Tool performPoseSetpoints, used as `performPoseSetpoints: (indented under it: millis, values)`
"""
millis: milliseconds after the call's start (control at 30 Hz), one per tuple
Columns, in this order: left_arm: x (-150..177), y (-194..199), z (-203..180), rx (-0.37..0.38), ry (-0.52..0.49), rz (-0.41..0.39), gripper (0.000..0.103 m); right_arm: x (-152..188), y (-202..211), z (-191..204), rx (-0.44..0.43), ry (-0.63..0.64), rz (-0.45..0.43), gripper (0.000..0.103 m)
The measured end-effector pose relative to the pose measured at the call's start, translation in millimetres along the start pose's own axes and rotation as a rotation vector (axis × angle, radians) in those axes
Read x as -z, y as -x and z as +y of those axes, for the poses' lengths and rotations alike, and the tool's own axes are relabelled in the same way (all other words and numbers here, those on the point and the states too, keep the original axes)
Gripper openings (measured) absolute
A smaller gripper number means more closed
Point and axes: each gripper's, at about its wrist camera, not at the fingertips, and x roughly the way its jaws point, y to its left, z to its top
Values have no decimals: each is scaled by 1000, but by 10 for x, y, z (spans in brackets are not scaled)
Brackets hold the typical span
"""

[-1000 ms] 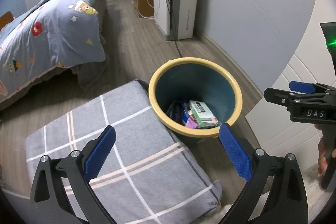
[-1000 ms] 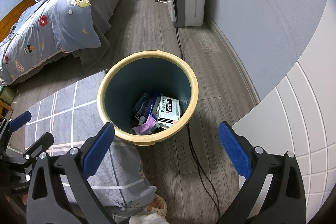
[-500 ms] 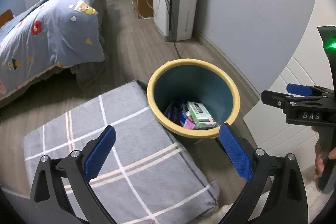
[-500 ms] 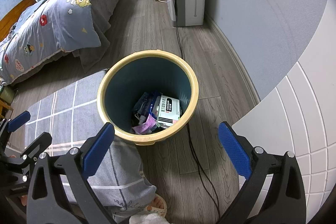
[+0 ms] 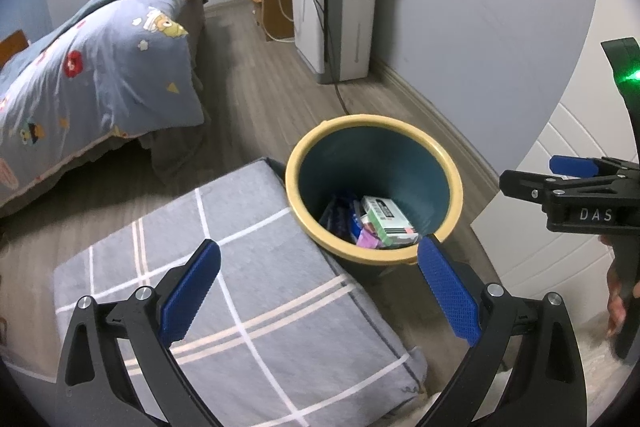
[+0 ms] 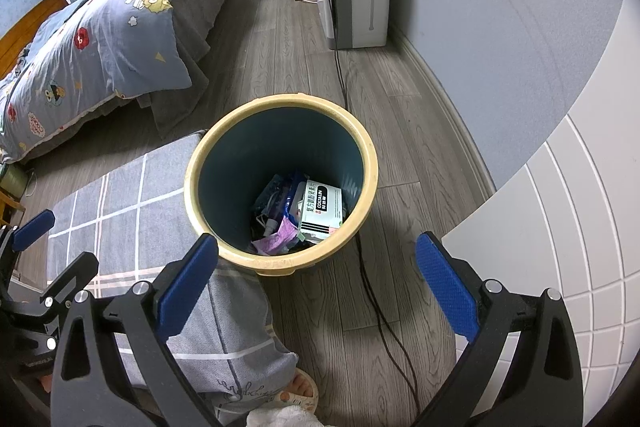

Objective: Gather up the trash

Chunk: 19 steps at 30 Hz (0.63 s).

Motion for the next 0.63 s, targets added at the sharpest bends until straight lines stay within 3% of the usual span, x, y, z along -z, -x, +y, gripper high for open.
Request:
performPoseSetpoints:
  millis: [633]
  values:
    - [-9,-14,64,1,24,45,98,40,-17,34,13,-32,14,97]
